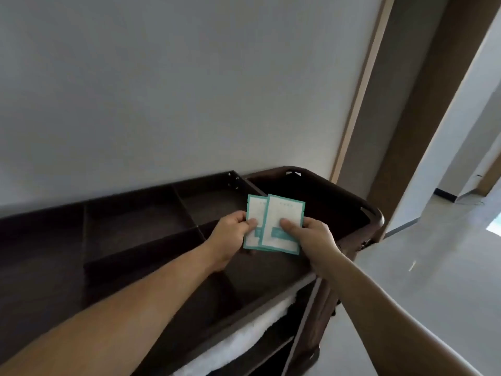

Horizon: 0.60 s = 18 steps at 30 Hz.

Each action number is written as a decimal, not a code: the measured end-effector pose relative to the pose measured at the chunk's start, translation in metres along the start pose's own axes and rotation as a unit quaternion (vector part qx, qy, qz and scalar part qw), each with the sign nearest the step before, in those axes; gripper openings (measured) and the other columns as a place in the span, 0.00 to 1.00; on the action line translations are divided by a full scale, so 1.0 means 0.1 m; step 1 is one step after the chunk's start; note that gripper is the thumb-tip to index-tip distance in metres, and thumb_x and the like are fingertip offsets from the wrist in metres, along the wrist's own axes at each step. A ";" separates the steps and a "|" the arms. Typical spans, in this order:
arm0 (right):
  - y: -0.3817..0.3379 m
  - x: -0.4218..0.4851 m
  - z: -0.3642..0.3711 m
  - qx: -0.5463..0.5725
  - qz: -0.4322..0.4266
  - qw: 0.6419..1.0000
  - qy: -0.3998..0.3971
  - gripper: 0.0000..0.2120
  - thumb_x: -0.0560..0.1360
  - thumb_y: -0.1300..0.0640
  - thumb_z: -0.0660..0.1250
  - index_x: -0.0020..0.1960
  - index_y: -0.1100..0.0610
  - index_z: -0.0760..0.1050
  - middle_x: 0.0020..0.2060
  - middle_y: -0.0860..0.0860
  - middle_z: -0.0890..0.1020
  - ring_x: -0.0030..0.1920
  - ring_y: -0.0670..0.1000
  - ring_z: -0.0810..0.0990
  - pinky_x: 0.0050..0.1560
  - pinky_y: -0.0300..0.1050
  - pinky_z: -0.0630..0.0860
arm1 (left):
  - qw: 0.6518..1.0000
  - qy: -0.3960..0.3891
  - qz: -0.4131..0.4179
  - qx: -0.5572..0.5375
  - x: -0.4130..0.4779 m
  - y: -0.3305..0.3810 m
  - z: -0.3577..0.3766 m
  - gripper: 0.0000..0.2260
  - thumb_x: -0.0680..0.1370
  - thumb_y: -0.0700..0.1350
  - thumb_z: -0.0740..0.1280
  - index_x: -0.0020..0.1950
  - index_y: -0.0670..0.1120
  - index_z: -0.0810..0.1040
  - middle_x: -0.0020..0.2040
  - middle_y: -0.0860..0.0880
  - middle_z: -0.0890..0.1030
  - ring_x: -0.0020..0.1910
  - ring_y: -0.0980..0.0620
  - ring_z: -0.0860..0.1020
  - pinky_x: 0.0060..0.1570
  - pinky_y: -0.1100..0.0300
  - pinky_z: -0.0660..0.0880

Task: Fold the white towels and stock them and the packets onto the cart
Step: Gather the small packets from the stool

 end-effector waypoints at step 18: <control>0.20 2.49 2.25 -0.156 0.136 0.952 -0.224 0.17 0.70 0.66 0.77 0.56 0.69 0.77 0.50 0.62 0.84 0.45 0.60 0.85 0.51 0.55 0.82 | 0.859 0.358 -0.067 0.360 0.91 -0.01 -1.79 0.12 0.78 0.47 0.66 0.61 0.47 0.78 0.55 0.51 0.80 0.55 0.51 0.78 0.56 0.57 0.74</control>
Point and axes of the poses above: each hand's wrist, its own x-axis towards the middle knuckle, its own z-axis out of the palm, y = z × x, the point moved 2 cm from there along x, towards the middle knuckle
